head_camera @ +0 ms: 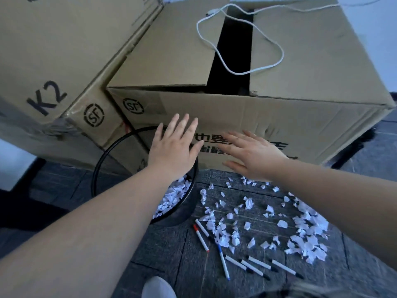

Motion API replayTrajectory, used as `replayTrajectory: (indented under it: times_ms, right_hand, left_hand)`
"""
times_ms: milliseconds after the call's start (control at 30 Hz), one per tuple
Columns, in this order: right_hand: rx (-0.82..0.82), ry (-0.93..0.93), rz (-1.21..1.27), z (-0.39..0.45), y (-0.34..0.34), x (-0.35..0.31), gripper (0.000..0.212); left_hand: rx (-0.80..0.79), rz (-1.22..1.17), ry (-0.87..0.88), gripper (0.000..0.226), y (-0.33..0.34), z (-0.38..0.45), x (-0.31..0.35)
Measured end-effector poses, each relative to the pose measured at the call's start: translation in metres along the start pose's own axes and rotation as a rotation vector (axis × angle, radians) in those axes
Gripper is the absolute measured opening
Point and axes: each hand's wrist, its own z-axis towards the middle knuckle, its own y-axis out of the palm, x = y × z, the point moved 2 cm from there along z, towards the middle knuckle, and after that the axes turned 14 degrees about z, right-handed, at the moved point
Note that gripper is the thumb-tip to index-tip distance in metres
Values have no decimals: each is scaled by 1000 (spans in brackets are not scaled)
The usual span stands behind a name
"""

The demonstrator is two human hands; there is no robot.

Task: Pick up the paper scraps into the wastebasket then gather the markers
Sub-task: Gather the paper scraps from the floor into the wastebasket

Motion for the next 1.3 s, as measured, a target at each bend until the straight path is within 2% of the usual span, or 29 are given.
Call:
replayTrajectory:
  times_ms: [233,333,600,900,1033,1200,1300]
  right_hand:
    - [-106,110,-11,-63,57,64,77]
    - [-164,138,42,-73,85,78,78]
    - [-173,241,194,-84,158,114,75]
    - [-108,338,159,-100,221,157,63]
    - [-69,438,139,-122,230,174,60]
    - [-34,649,157,-154,241,189,64]
    - [-11,709,219,-165,252,183,67]
  left_hand:
    - [37,48,368,61,25,2,80]
    - [-17,52,424,62,49,7,108]
    - [-197,25,445,60,135,11,155]
    - [-292,-116,451,62,222,3,192]
    - [-302,-131,382,63,245,-3,208]
    - [-414,-194,142,66,264,-15,219]
    - [-372,-181,142,67,270,-26,221]
